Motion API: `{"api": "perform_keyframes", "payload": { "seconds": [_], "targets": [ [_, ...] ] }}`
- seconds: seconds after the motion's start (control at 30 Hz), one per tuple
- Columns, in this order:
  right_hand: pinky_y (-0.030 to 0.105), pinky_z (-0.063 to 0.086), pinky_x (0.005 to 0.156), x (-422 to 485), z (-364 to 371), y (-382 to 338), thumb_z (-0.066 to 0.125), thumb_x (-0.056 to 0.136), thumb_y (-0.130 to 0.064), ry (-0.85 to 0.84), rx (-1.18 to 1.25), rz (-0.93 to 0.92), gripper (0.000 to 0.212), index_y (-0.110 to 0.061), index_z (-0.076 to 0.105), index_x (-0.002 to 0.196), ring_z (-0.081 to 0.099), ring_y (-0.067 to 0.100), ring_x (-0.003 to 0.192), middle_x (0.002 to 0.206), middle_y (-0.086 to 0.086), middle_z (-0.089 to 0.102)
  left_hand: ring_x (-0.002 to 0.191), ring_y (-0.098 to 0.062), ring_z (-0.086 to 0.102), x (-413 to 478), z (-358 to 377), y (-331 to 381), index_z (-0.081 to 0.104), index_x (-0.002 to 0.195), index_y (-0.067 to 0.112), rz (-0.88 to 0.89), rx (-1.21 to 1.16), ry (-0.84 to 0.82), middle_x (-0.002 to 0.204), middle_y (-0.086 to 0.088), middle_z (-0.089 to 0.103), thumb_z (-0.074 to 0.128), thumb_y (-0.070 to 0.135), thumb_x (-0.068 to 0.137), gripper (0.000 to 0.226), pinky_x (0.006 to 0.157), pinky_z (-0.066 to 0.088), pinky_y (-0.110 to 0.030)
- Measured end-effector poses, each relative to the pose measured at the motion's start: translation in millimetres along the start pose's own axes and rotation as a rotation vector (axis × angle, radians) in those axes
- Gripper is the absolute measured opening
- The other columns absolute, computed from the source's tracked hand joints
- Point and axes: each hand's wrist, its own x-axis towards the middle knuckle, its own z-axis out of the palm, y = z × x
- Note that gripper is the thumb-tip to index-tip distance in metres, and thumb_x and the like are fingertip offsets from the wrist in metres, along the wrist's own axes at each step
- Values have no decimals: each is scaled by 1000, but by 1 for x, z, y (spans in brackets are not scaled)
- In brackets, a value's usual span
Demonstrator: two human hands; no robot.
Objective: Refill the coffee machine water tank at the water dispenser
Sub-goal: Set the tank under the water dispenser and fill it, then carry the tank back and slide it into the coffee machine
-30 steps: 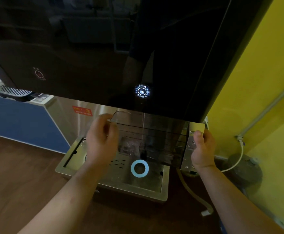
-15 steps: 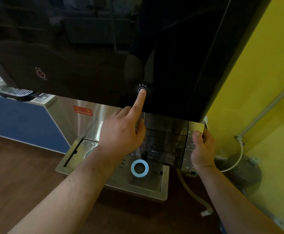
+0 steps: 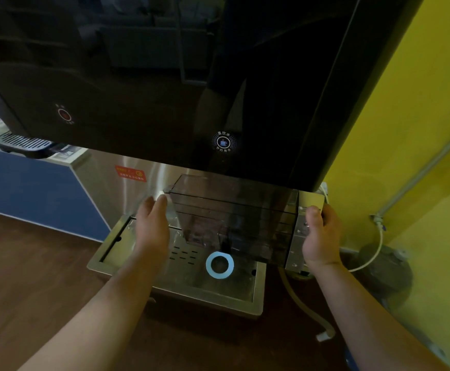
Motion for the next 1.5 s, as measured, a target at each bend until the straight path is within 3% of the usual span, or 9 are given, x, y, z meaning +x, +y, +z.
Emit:
{"api": "perform_keyframes", "payload": {
  "seconds": [0.1,0.2,0.4,0.63,0.83,0.97,1.1,1.3,1.5],
  "targets": [
    [9,31,49,-3,-1,-1,45,74,-52,-14,12,-6,29,-24,46,67,41,-3,48,59,-5,38,137,-20,41,-4,-1,-2,52,136,23,-49,-49,-173,140,1,54,33,51,103,47,112,28,-42],
    [12,30,51,-8,-2,0,46,75,-51,-45,28,9,26,-26,45,67,39,-2,49,56,-11,44,98,-4,55,-15,1,2,54,95,34,23,-75,-239,97,12,59,25,41,107,32,87,41,-26],
    [31,38,61,-27,-6,4,47,81,-45,-72,86,-1,23,-24,55,76,47,13,62,66,-11,51,75,-1,68,-24,-14,-4,60,98,27,82,-147,-219,81,9,74,40,29,105,22,71,45,-23],
    [28,45,71,-57,6,-11,44,85,-38,-218,159,-25,19,-34,63,86,56,23,76,79,-6,60,103,-16,67,-38,-61,-20,64,110,24,56,-203,-151,109,0,71,47,26,102,18,94,48,-34],
    [14,48,72,-90,40,-27,45,86,-28,-327,173,45,18,-19,60,89,61,5,79,81,-19,65,86,1,73,-44,-118,-26,65,110,31,94,-162,-49,92,16,78,45,27,103,21,74,52,-22],
    [46,50,73,-106,77,-37,45,84,-37,-332,170,73,43,4,57,90,59,39,81,82,21,61,86,-2,73,-38,-166,-17,63,108,30,125,-139,16,86,16,78,48,24,102,18,69,55,-17],
    [59,47,83,-129,119,-44,48,85,-45,-364,125,95,37,-14,61,100,56,46,91,94,27,58,96,-18,71,-29,-220,-11,71,104,21,163,-133,52,91,6,78,58,26,98,16,87,53,-35],
    [0,41,71,-167,198,-80,46,80,-38,-374,120,225,17,-28,55,90,59,-14,81,85,-14,62,106,-14,67,-7,-302,-7,77,96,38,170,-165,108,101,13,77,67,42,79,20,100,48,-40],
    [31,44,70,-184,282,-89,46,74,-48,-443,159,209,31,-18,56,77,58,24,73,73,14,54,117,-13,64,21,-376,-5,77,102,42,189,-194,188,112,15,75,67,43,78,26,107,44,-40]
  ]
}}
